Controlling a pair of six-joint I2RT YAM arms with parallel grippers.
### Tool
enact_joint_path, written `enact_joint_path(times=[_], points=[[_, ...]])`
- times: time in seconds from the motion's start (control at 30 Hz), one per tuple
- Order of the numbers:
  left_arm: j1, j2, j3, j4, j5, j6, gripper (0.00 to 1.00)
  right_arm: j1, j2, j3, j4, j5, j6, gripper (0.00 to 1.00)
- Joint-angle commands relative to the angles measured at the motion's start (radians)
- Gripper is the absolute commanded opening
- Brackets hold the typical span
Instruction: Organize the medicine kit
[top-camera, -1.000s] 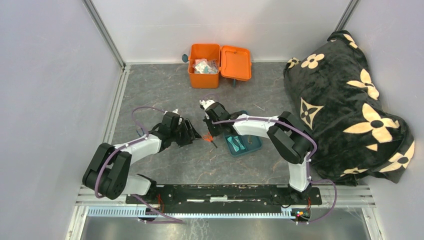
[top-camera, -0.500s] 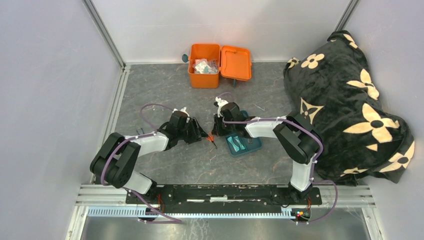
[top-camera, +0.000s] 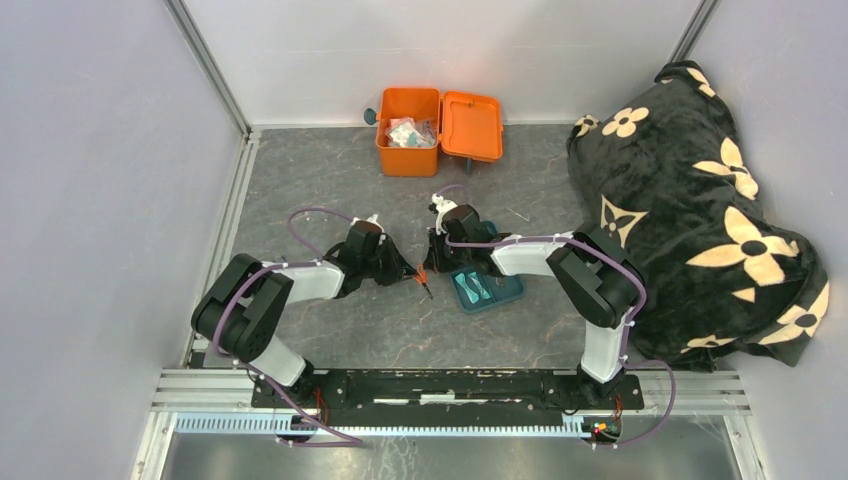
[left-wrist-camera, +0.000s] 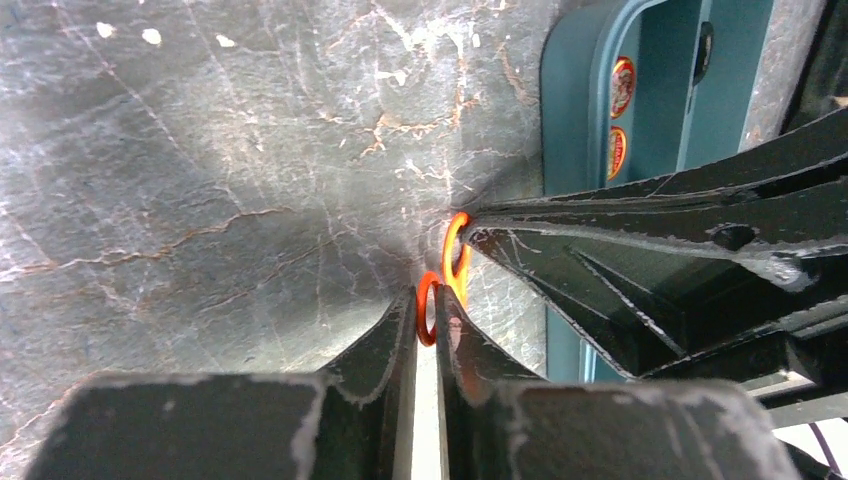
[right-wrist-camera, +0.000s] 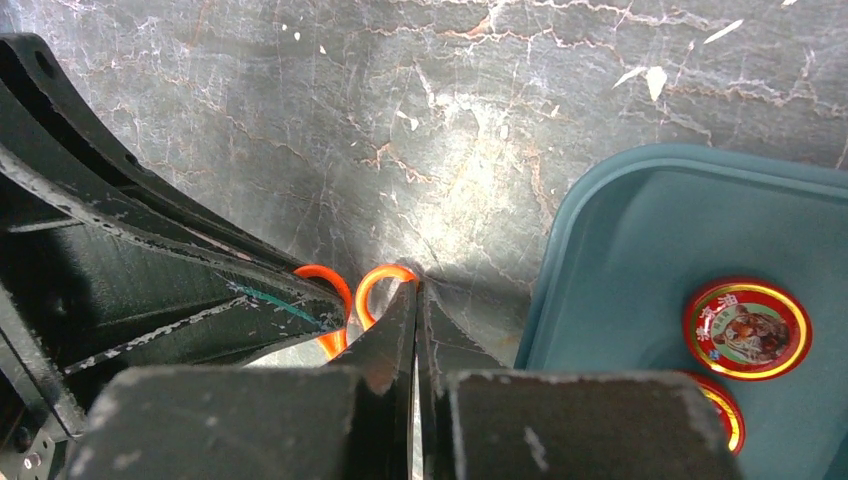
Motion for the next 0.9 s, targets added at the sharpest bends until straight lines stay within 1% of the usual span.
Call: enact_joint_path(times=[0.0,0.03,0.07,0.17,0.23,0.37,0.57,0.6,0.67,0.87], points=[[-0.006,0.007,0.011,-0.053,-0.029,-0.013,0.1,0.002,-0.007,-0.036,-0.115,0.007,-0.019,0.0],[-0.006,0.003,0.013,-0.055,-0.029,-0.012,0.06,0.001,-0.021,-0.036,-0.11,0.005,-0.021,0.01],[-0.006,-0.002,0.015,-0.059,-0.03,-0.012,0.03,0.0,-0.035,-0.038,-0.106,0.005,-0.023,0.05],[-0.006,-0.029,0.016,-0.071,-0.035,-0.009,0.02,-0.002,-0.121,-0.056,-0.069,0.014,-0.03,0.22],[-0.006,-0.055,0.018,-0.083,-0.038,-0.005,0.02,-0.004,-0.189,-0.066,-0.063,0.035,-0.038,0.29],[-0.006,-0.142,0.025,-0.115,-0.04,0.006,0.02,-0.004,-0.313,-0.1,-0.064,0.06,-0.072,0.36],[-0.006,-0.326,0.046,-0.185,-0.059,0.017,0.02,-0.004,-0.445,-0.141,-0.072,-0.013,-0.132,0.48],[-0.006,-0.351,0.052,-0.194,-0.056,0.016,0.02,-0.004,-0.457,-0.146,-0.071,-0.034,-0.137,0.5],[-0.006,-0.394,0.068,-0.204,-0.044,0.011,0.02,-0.002,-0.48,-0.154,-0.06,-0.08,-0.142,0.57],[-0.006,-0.445,0.101,-0.209,-0.005,0.001,0.02,0.005,-0.488,-0.152,-0.019,-0.171,-0.14,0.61]])
